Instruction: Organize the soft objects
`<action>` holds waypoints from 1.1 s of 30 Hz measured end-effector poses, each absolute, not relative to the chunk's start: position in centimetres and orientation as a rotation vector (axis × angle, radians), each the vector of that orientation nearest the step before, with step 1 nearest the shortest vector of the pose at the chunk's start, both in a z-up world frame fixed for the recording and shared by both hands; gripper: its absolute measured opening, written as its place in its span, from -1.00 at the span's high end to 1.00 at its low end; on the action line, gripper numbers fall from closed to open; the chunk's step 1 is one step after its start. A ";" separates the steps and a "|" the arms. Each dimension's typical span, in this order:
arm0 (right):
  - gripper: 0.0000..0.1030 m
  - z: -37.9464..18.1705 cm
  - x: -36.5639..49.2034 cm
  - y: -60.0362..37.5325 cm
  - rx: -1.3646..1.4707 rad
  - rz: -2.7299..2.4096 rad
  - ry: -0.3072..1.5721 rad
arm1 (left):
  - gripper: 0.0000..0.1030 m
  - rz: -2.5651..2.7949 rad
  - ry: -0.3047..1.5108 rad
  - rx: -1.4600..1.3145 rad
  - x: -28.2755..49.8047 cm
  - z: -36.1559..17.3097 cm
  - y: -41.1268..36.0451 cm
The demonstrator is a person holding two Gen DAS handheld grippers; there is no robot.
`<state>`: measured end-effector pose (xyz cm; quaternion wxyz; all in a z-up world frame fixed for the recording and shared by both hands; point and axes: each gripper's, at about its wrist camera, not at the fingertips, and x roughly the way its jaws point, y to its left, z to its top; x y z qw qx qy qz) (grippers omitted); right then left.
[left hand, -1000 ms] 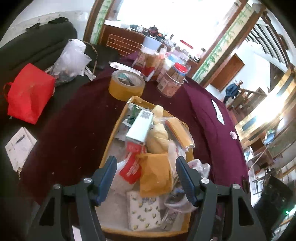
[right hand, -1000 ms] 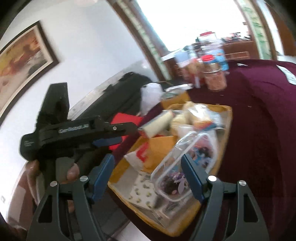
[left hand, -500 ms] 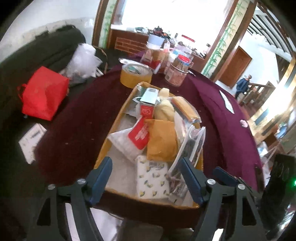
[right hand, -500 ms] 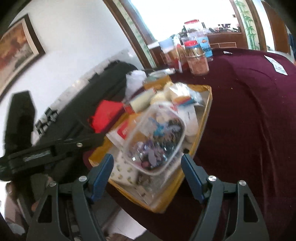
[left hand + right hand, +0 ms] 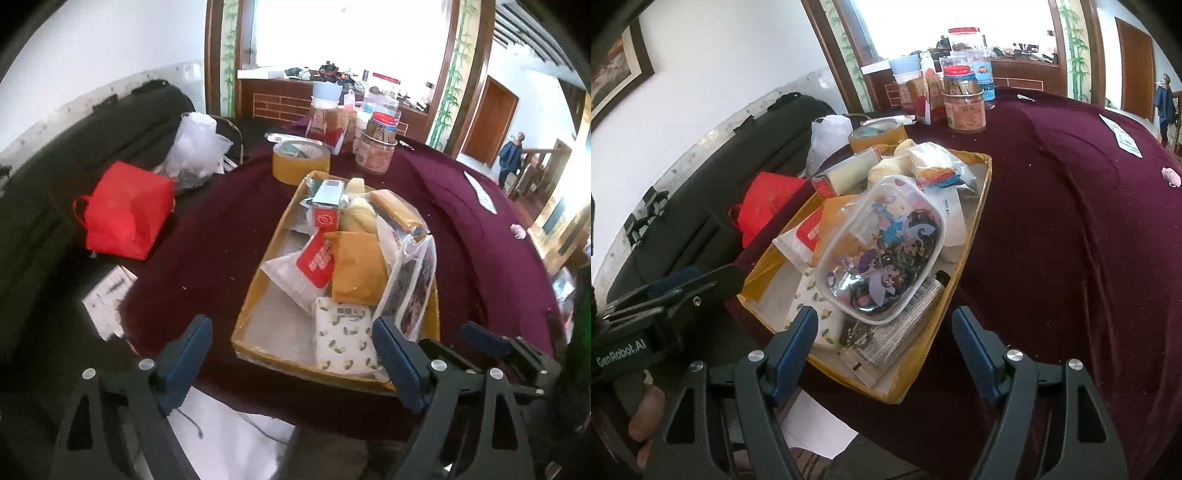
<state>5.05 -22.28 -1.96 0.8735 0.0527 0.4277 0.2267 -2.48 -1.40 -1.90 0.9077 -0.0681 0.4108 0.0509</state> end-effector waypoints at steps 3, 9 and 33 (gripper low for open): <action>-0.45 -2.0 5.1 -22.3 0.114 0.455 0.898 | -0.78 0.118 0.837 -0.099 -2.8 -1.7 -1.8; -0.45 -1.6 5.4 -22.6 0.096 0.390 0.878 | -0.79 0.146 0.806 -0.056 -2.8 -1.2 -2.4; -0.45 -1.6 5.7 -22.8 0.098 0.356 0.874 | -0.80 0.168 0.823 0.019 -3.1 -1.3 -3.9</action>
